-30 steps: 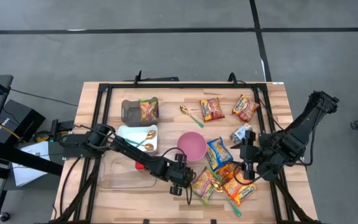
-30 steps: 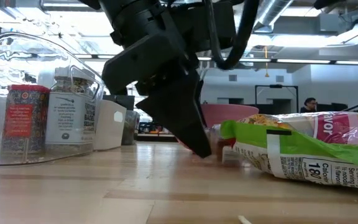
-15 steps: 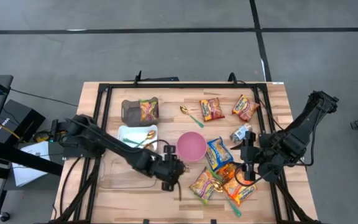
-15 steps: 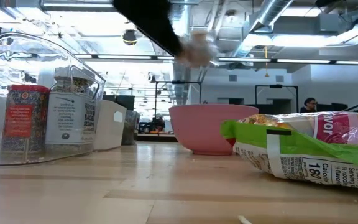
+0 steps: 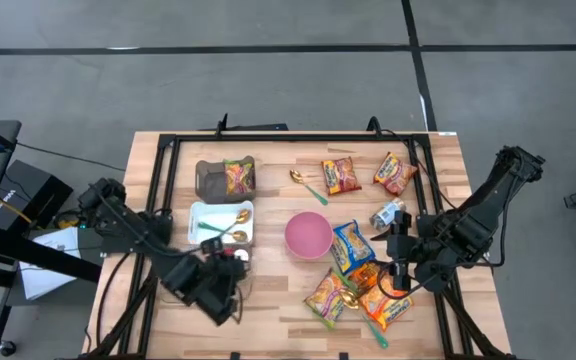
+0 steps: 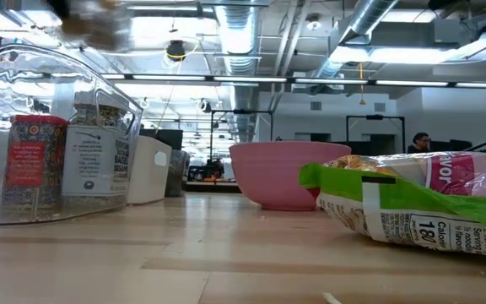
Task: Pick & Place Food Item
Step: Put the brown spice bottle into the transparent bin
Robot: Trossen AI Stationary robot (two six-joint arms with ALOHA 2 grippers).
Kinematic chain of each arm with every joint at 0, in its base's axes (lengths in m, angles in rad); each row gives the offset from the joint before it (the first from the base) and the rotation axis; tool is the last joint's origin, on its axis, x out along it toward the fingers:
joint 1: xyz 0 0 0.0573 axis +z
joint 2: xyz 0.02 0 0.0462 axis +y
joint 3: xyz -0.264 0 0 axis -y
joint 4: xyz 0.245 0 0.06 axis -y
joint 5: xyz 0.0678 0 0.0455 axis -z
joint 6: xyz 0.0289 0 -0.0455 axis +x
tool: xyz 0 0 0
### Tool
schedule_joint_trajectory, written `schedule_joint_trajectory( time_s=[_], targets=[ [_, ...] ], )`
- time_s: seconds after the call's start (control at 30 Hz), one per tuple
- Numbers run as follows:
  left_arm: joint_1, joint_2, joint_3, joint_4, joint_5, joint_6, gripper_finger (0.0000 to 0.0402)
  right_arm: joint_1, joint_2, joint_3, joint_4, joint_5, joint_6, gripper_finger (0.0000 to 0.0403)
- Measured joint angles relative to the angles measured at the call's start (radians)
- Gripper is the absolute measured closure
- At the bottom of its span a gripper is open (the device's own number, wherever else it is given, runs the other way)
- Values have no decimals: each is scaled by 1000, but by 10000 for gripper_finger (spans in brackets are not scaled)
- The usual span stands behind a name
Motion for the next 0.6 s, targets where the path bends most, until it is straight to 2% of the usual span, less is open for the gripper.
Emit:
schedule_joint_trajectory(
  time_s=[0.37, 0.47, 0.6],
  targets=[
    [-194, 0, -11, -244, -3, -467, 230, 0, 0, 0, 7, 2, 0, 159],
    [-224, 2, -54, -256, 14, -549, 230, -1, 0, 0, 9, 2, 0, 159],
    [-235, 2, -159, -252, 96, -660, 230, -1, 0, 0, 12, 2, 0, 159]
  ],
)
